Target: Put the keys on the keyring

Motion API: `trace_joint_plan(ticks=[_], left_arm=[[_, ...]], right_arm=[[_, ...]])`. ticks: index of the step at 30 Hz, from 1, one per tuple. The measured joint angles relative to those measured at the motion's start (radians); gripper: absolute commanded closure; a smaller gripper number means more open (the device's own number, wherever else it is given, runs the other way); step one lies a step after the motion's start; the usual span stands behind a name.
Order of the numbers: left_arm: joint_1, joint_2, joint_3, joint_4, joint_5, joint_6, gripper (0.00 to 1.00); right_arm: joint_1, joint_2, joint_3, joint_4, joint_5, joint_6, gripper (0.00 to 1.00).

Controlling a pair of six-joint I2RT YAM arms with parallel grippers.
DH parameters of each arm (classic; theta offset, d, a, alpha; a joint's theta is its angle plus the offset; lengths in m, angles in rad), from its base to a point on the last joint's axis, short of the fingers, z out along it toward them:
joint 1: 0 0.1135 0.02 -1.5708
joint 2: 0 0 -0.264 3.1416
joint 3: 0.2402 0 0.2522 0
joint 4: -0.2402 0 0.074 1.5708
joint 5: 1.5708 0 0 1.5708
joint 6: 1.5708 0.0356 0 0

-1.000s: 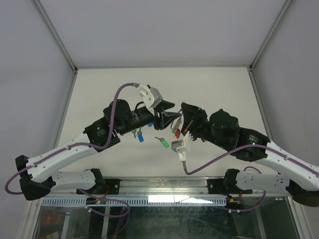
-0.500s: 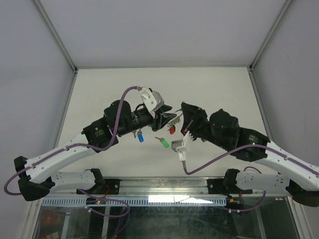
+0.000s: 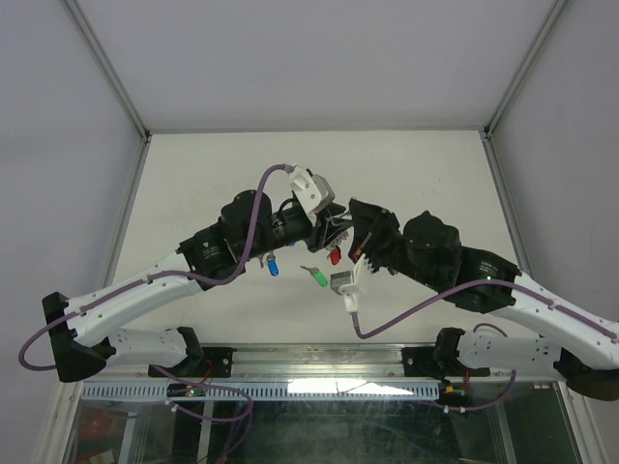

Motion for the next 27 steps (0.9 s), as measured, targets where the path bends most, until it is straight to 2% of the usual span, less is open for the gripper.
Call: trace_joint_plan(ticks=[11, 16, 18, 22, 27], left_arm=[[0.0, 0.029, 0.0, 0.02, 0.005, -0.002, 0.78], [0.0, 0.029, 0.0, 0.02, 0.016, 0.004, 0.91], [0.0, 0.029, 0.0, 0.021, 0.016, 0.006, 0.99], [0.0, 0.029, 0.0, 0.019, 0.021, 0.016, 1.0], [0.0, 0.029, 0.0, 0.021, 0.024, 0.018, 1.0]], right_arm=[[0.0, -0.001, -0.011, 0.009, -0.011, 0.0, 1.0], [-0.001, -0.002, -0.014, 0.017, -0.014, 0.0, 1.0], [-0.001, -0.002, -0.015, 0.018, -0.015, 0.0, 1.0], [-0.003, -0.006, -0.016, 0.021, -0.016, 0.0, 0.99], [-0.003, -0.018, -0.018, 0.017, -0.022, 0.007, 0.89]])
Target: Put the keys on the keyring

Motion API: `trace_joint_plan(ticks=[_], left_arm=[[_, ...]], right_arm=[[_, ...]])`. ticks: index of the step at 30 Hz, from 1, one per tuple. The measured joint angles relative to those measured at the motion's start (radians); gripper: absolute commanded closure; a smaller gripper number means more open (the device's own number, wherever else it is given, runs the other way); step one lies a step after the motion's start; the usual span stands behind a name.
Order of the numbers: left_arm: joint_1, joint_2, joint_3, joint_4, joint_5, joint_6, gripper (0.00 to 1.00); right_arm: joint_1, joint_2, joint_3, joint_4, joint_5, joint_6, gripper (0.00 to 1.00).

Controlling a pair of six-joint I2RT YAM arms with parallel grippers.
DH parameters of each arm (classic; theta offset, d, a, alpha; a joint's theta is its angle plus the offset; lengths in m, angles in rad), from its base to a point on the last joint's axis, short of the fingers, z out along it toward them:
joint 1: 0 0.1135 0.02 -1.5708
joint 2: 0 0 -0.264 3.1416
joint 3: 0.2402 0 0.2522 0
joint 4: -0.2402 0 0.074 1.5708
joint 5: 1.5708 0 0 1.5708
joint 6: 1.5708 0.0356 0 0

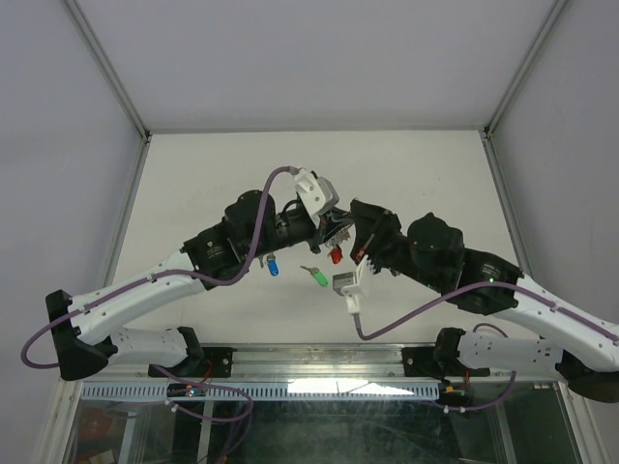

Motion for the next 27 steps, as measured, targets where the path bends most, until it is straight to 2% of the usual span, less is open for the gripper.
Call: trace_joint_plan(ticks=[4, 7, 13, 18, 22, 24, 27], left_arm=[[-0.004, -0.018, -0.022, 0.026, -0.002, 0.001, 1.0], [-0.005, -0.05, -0.053, 0.055, -0.003, 0.001, 1.0], [-0.005, -0.109, -0.101, 0.107, -0.005, 0.001, 1.0], [-0.005, -0.159, -0.147, 0.15, -0.013, 0.001, 1.0], [-0.005, -0.196, -0.183, 0.172, -0.029, 0.001, 1.0], [-0.005, -0.206, -0.193, 0.176, -0.037, 0.002, 1.0], [-0.005, -0.211, -0.197, 0.176, -0.047, 0.007, 1.0]], right_arm=[[0.0, -0.022, -0.011, 0.004, -0.01, 0.018, 0.72], [0.001, -0.04, -0.015, 0.006, -0.022, 0.032, 0.64], [0.003, -0.072, -0.032, 0.034, -0.025, 0.061, 0.59], [0.003, -0.143, -0.093, 0.118, -0.018, 0.174, 0.57], [0.003, -0.193, -0.117, 0.192, -0.016, 0.386, 0.5], [0.003, -0.192, -0.089, 0.2, 0.002, 0.572, 0.49], [0.003, -0.116, 0.065, 0.171, 0.075, 0.908, 0.49]])
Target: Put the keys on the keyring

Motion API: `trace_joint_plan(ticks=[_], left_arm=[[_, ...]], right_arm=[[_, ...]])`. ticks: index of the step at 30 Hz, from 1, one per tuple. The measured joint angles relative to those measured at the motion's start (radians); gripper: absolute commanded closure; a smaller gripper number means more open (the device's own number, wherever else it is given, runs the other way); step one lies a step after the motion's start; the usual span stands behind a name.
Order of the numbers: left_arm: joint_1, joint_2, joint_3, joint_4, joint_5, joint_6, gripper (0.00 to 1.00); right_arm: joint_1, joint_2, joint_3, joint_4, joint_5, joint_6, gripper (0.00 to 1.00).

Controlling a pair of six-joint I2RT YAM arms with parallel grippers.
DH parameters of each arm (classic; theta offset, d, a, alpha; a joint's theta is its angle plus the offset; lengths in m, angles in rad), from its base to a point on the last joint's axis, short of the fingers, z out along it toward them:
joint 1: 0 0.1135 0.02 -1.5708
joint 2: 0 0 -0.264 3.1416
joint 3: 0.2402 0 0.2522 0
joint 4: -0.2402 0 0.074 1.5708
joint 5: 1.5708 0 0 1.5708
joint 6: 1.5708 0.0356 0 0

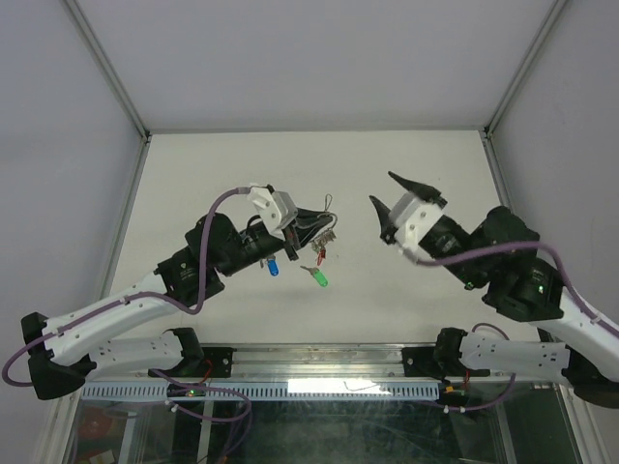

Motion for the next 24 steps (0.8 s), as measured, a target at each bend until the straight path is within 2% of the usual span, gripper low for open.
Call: trace_joint_plan(ticks=[3, 6, 11, 17, 24], left_arm=[[0.0, -0.005, -0.008, -0.002, -0.021, 0.018, 1.0], [0.0, -0.006, -0.01, -0.019, -0.042, 0.046, 1.0], [0.0, -0.009, -0.01, -0.066, -0.061, 0.1, 1.0], [0.0, -0.014, -0.009, -0.117, -0.065, 0.158, 1.0], [0.0, -0.014, 0.002, -0.165, -0.053, 0.205, 1.0]], right_arm=[[-0.007, 0.089, 0.14, -0.011, 0.055, 0.296, 0.49], [-0.052, 0.171, 0.238, -0.062, 0.047, 0.567, 0.49], [-0.227, 0.298, 0.349, -0.194, -0.13, 0.948, 0.5], [-0.303, 0.362, 0.393, -0.303, -0.319, 1.183, 0.5], [-0.345, 0.381, 0.407, -0.353, -0.505, 1.277, 0.5]])
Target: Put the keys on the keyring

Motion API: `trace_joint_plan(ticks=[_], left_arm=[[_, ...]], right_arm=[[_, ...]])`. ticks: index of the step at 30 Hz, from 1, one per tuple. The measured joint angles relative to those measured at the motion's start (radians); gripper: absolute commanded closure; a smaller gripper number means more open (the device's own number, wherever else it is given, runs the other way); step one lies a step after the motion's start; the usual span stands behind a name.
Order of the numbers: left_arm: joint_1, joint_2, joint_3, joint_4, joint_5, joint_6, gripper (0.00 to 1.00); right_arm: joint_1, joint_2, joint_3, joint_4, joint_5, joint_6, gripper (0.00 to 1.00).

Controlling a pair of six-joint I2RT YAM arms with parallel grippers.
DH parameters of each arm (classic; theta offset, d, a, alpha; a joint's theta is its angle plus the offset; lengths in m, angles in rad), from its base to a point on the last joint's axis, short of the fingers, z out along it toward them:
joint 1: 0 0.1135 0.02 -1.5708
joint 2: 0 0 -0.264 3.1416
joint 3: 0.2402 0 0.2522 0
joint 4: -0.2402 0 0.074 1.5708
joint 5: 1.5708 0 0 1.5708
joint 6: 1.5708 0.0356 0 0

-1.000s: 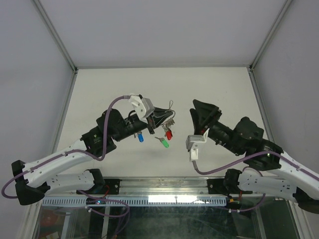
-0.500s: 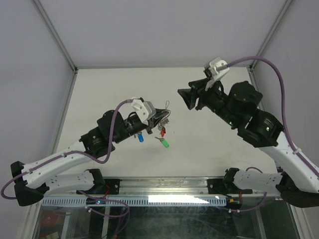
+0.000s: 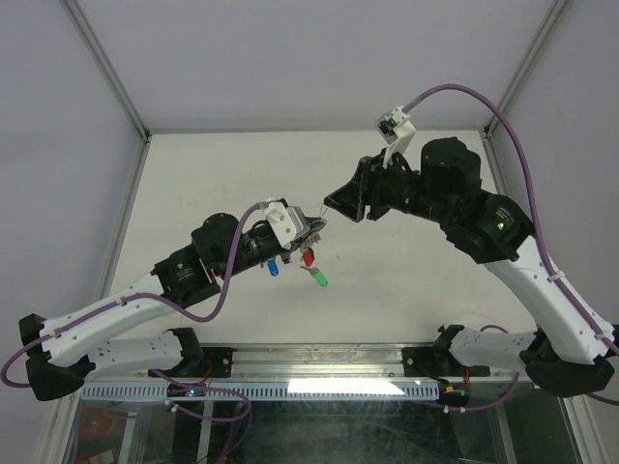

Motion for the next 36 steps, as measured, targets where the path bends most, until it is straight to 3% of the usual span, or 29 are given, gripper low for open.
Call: trace_joint_plan(ticks=[7, 11, 18, 24, 26, 29, 36], left_arm=[[0.0, 0.0, 0.018, -0.002, 0.024, 0.014, 1.0], [0.0, 0.002, 0.024, -0.002, 0.04, 0.017, 1.0], [0.0, 0.003, 0.024, -0.002, 0.048, 0.018, 1.0], [0.0, 0.003, 0.024, -0.002, 0.047, 0.017, 1.0], [0.0, 0.003, 0.024, -0.002, 0.047, 0.016, 0.86], [0.0, 0.003, 0.024, 0.006, 0.046, 0.008, 0.72], [0.0, -0.013, 0.013, 0.078, 0.038, -0.037, 0.59]], right_arm=[[-0.016, 0.018, -0.008, -0.012, -0.072, 0.015, 0.51], [-0.023, 0.028, -0.013, -0.011, -0.106, 0.021, 0.57], [-0.034, 0.05, -0.024, -0.007, -0.152, 0.027, 0.76], [-0.044, 0.052, -0.026, -0.002, -0.18, 0.029, 0.98], [-0.046, 0.052, -0.029, 0.006, -0.186, 0.029, 1.0], [-0.047, 0.042, -0.048, 0.027, -0.192, 0.03, 1.0], [-0.047, 0.004, -0.1, 0.072, -0.172, 0.035, 1.0]])
